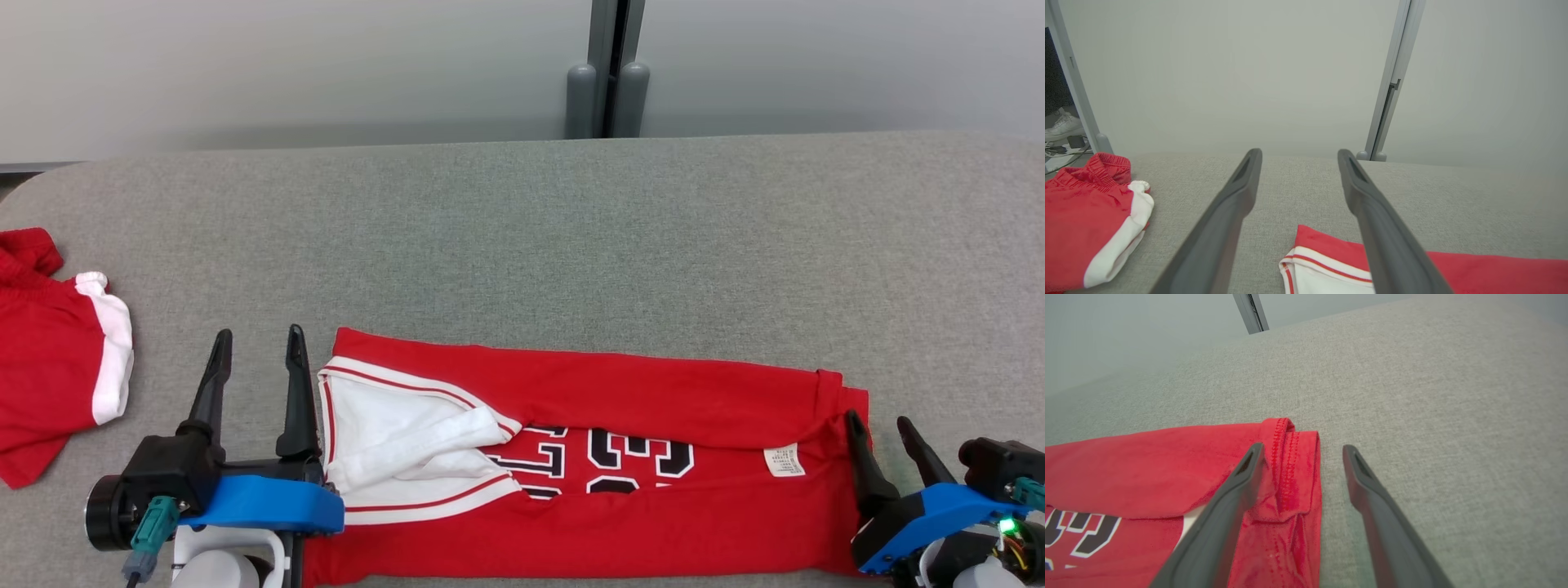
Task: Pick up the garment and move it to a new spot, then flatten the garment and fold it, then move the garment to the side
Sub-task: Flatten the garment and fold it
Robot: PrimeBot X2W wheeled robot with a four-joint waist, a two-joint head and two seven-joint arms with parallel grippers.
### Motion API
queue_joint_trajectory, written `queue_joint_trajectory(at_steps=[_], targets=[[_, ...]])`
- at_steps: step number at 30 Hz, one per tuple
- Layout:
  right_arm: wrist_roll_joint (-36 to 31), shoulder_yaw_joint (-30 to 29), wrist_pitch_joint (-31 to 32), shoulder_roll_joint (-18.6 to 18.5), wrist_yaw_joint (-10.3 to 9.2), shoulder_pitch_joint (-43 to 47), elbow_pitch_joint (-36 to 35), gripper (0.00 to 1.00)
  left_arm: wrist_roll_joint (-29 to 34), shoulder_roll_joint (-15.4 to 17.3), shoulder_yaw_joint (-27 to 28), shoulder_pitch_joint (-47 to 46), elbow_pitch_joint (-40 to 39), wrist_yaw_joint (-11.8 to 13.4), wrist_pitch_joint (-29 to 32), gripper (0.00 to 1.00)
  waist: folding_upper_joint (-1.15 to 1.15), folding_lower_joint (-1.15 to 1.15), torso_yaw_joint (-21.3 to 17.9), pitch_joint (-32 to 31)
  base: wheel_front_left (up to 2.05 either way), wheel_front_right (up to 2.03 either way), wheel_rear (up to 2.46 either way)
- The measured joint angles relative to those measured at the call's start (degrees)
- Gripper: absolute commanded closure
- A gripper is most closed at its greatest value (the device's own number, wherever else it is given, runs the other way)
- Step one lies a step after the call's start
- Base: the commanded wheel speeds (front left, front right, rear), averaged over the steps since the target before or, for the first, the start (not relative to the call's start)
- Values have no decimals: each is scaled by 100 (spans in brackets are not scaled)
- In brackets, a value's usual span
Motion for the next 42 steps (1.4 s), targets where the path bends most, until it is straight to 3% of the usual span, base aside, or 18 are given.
queue_joint_trajectory(at_steps=[11,12,13,14,23,35,42], targets=[[-59,90,144,242,-1,-99,641,2,765,-679,907,174,205,-526,1,0,0,0,57,40,0,0,0],[-19,131,145,250,-1,-92,653,29,832,-723,973,177,224,-568,1,0,0,0,56,36,0,0,0],[24,172,144,252,-5,-85,651,77,891,-766,1034,181,240,-614,1,0,0,0,54,32,0,0,0],[65,209,142,257,-8,-79,646,100,945,-813,1082,191,256,-653,1,0,0,0,51,28,0,0,0],[321,282,177,167,7,-82,651,100,1358,-1111,1567,314,397,-973,1,0,0,0,-8,-49,0,0,0],[303,-537,320,-758,2,-102,459,100,1719,-1370,1938,419,492,-1270,1,0,0,0,-43,-190,0,0,0],[198,-432,505,-608,1,-47,-131,100,1849,-1457,2082,499,543,-1382,1,0,0,0,-87,-241,0,0,0]])
